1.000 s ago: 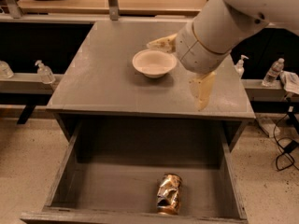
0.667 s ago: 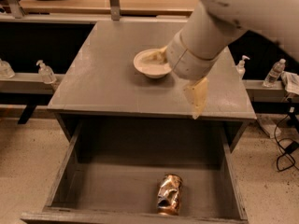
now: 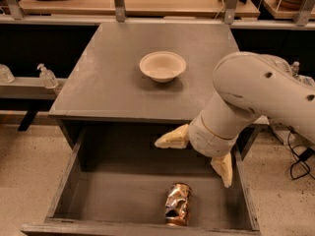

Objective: Pick orange can from top drawer and place on counter

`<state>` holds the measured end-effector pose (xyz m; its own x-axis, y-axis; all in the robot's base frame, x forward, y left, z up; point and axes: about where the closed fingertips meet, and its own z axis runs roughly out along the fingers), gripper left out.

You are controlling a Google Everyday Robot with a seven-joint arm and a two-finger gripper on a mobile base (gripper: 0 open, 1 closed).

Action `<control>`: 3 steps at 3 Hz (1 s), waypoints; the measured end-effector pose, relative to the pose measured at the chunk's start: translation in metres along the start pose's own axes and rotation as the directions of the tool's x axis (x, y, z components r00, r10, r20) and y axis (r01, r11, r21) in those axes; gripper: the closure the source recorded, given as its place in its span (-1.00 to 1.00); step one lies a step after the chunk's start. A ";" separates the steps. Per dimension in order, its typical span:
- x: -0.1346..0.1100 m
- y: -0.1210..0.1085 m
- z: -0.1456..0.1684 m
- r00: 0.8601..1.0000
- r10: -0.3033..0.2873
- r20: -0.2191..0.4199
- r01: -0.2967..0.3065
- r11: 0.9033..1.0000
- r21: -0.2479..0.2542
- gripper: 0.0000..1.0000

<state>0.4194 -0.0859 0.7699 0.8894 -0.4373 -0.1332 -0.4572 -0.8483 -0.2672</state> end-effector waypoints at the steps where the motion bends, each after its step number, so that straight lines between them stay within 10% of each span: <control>1: -0.001 -0.004 -0.002 1.000 -0.013 -0.002 0.013 1.000 0.000 -1.00; 3: -0.031 0.014 0.102 0.990 -0.142 -0.026 0.134 0.971 -0.198 -1.00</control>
Offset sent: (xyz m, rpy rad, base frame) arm -0.0358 0.0167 -0.0863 -0.1378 0.0867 0.1566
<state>0.3859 -0.0534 0.6731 0.9449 -0.3200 -0.0692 -0.3253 -0.9415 -0.0884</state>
